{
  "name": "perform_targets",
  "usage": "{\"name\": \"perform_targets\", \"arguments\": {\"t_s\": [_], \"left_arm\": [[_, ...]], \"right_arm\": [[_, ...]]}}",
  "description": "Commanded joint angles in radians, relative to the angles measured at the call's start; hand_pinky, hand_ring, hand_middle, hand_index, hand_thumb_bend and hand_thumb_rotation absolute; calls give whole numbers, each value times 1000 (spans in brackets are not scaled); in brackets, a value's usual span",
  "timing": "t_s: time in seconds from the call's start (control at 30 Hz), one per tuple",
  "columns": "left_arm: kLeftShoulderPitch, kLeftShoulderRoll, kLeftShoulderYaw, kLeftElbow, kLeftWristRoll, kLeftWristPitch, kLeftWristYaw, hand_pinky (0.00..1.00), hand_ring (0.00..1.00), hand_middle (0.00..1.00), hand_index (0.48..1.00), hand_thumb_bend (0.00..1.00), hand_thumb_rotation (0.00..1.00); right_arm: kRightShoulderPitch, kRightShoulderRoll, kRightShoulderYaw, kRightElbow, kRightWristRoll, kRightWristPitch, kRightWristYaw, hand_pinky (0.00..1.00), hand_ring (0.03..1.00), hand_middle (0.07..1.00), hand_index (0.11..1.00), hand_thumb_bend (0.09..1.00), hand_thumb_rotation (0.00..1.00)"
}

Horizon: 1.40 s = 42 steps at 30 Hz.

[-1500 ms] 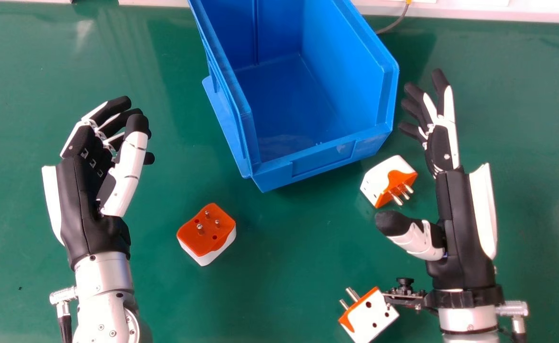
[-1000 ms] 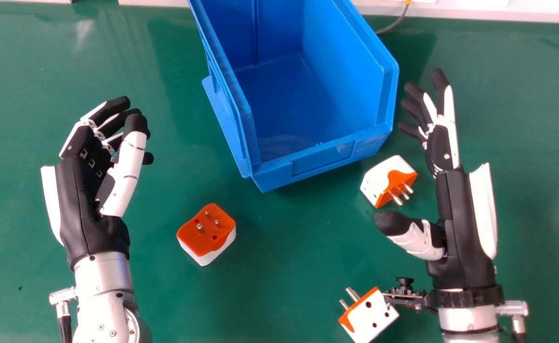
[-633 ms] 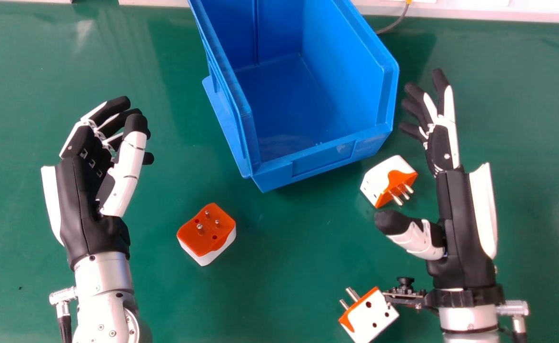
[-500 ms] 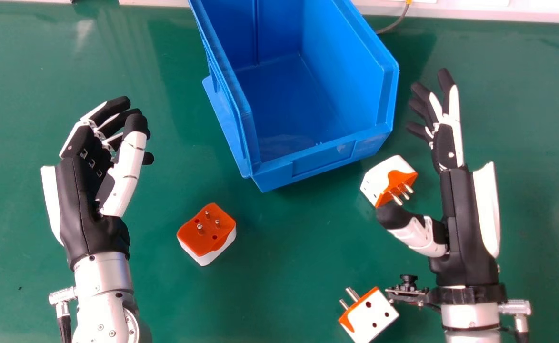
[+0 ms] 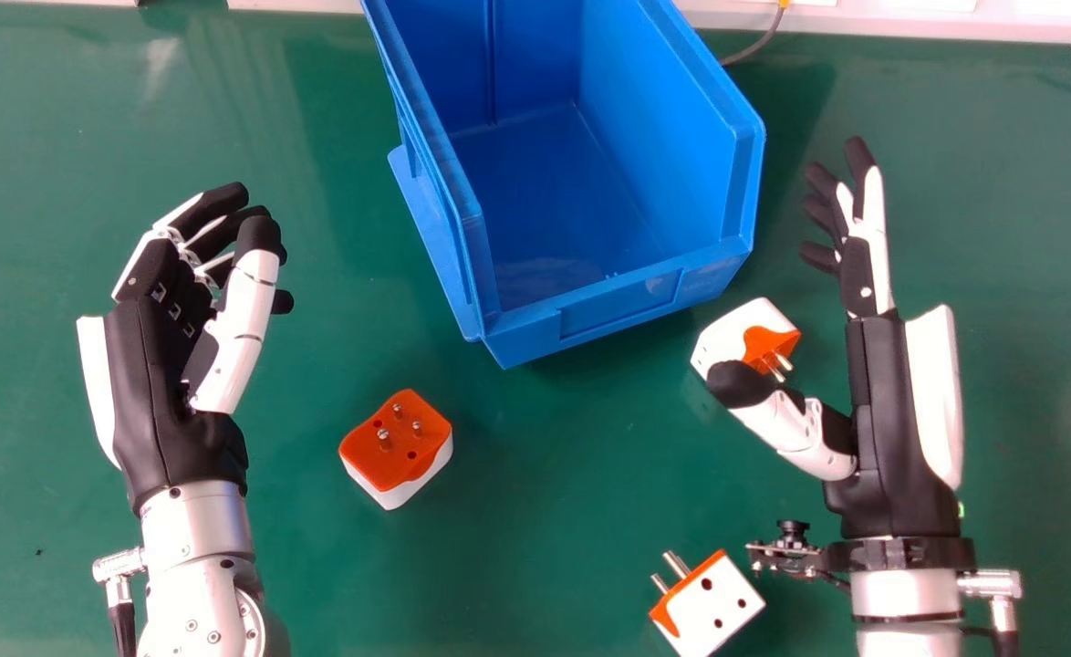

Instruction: Pick all objects and put in blue box

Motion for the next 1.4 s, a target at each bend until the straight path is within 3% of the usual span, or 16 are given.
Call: {"name": "perform_targets", "arguments": {"t_s": [0.0, 0.07, 0.13, 0.6, 0.8, 1.37], "left_arm": [[-11, 7, -1, -15, 4, -12, -1, 482, 621, 688, 682, 635, 486], [-11, 7, -1, -16, 9, -11, 3, 482, 621, 688, 682, 635, 486], [-11, 5, -1, -19, 2, -5, 0, 483, 621, 689, 682, 636, 486], [-9, 2, -1, -21, 0, -8, -1, 481, 618, 687, 681, 640, 481], [-7, 3, -2, -24, 9, -7, 4, 479, 617, 685, 678, 648, 482], [-12, -2, -7, -27, 3, -1, 5, 480, 618, 687, 679, 642, 479]], "right_arm": [[6, -5, 4, -61, -40, 48, -14, 843, 913, 944, 994, 835, 993], [12, -5, 8, -81, -64, 90, -17, 843, 913, 944, 994, 835, 993], [19, -5, 13, -102, -82, 134, -10, 851, 919, 949, 995, 824, 978], [39, -7, 61, -205, -138, 404, 41, 865, 943, 984, 999, 829, 857], [41, -14, 77, -233, -137, 467, 58, 857, 946, 988, 1000, 850, 819], [-7, -9, 65, -220, -39, 571, 113, 855, 945, 990, 1000, 869, 712]]}}
